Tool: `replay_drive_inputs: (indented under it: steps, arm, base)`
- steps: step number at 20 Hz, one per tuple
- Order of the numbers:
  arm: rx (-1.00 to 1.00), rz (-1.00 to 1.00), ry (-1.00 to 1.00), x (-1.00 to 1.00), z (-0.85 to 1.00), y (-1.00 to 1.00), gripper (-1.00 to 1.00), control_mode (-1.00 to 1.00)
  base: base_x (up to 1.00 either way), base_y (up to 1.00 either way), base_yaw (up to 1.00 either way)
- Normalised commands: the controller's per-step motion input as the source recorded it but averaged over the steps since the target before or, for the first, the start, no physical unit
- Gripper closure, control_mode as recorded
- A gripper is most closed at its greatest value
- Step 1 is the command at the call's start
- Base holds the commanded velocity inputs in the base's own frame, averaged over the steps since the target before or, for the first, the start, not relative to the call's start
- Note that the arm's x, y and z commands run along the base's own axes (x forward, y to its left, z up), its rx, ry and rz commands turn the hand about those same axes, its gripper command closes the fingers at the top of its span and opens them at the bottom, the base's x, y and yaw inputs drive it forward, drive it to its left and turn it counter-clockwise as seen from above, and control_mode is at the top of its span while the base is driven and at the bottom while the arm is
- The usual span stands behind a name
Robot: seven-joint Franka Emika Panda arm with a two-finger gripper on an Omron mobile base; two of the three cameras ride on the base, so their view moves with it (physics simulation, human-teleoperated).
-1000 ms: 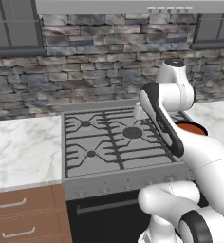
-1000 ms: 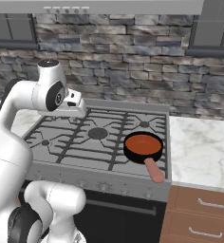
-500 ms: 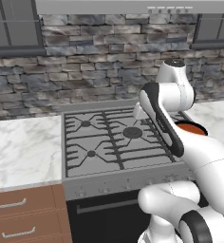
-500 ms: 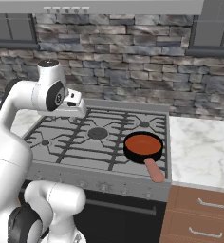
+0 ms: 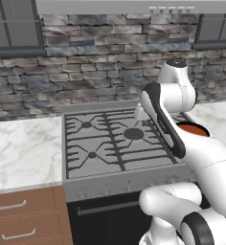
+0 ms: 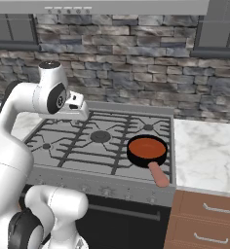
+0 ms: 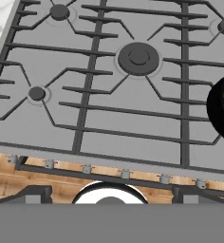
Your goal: Wait until the marinara sauce is simmered to a deep red color and then turn off the stove.
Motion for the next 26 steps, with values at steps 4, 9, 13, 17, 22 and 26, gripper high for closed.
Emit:
replay_drive_inputs:
  steps: [4,9,13,17,22,26]
  arm:
    - [0.0,0.0,0.0,0.0,0.0,0.0,-1.0,-1.0]
    - [0.0,0.0,0.0,0.0,0.0,0.0,-1.0,-1.0]
    - [0.0,0.0,0.0,0.0,0.0,0.0,-1.0,-1.0]
    - [0.0,0.0,0.0,0.0,0.0,0.0,-1.0,-1.0]
    - [0.0,0.0,0.0,0.0,0.0,0.0,-1.0,-1.0]
    - [0.0,0.0,0.0,0.0,0.0,0.0,-1.0,-1.0]
  base:
    - [0.0,0.0,0.0]
    - [0.0,0.0,0.0]
    - [0.0,0.0,0.0]
    - [0.0,0.0,0.0]
    - [0.0,0.0,0.0]
    - [0.0,0.0,0.0]
